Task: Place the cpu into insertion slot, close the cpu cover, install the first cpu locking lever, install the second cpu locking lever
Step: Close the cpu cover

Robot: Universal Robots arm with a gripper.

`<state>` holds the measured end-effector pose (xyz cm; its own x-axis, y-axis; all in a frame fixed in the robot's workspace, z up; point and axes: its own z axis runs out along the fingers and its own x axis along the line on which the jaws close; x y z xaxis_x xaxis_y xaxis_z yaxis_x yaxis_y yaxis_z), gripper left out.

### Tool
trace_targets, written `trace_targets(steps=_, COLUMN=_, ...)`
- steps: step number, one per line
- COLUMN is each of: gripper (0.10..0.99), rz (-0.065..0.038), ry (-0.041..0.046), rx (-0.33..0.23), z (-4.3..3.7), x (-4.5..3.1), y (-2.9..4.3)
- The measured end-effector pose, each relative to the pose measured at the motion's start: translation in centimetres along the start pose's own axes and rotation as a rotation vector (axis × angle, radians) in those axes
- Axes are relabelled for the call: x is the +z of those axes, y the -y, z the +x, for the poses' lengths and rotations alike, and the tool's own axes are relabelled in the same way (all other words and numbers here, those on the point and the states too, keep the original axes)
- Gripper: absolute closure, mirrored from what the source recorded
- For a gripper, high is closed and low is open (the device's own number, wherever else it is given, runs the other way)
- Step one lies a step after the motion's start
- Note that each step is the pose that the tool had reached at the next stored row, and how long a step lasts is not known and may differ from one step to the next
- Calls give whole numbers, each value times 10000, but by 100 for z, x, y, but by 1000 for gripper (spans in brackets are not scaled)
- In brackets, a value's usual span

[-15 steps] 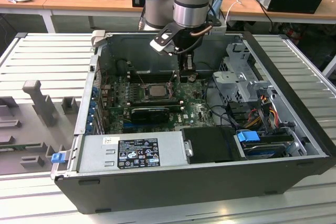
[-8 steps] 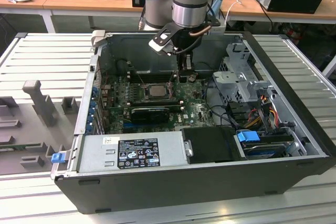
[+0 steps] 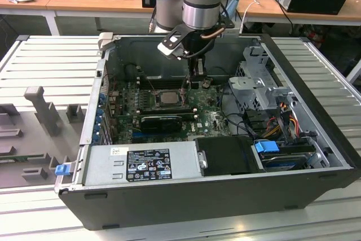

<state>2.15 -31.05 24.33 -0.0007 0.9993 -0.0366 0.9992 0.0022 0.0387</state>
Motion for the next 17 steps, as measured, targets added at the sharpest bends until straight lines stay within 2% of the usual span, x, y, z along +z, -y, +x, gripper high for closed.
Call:
trace_targets(steps=4, gripper=980, rz=0, ry=-3, rx=-1, z=0, x=-2, y=41)
trace_targets(steps=8, gripper=980, rz=0, ry=-16, rx=0, z=0, x=-4, y=116)
trace_targets(steps=11, gripper=980, rz=-4, ry=-17, rx=1, z=1, x=7, y=206)
trace_targets(steps=14, gripper=980, rz=-4, ry=-16, rx=1, z=3, x=68, y=251)
trace_targets(steps=17, gripper=980, rz=-4, ry=-16, rx=2, z=5, x=123, y=268)
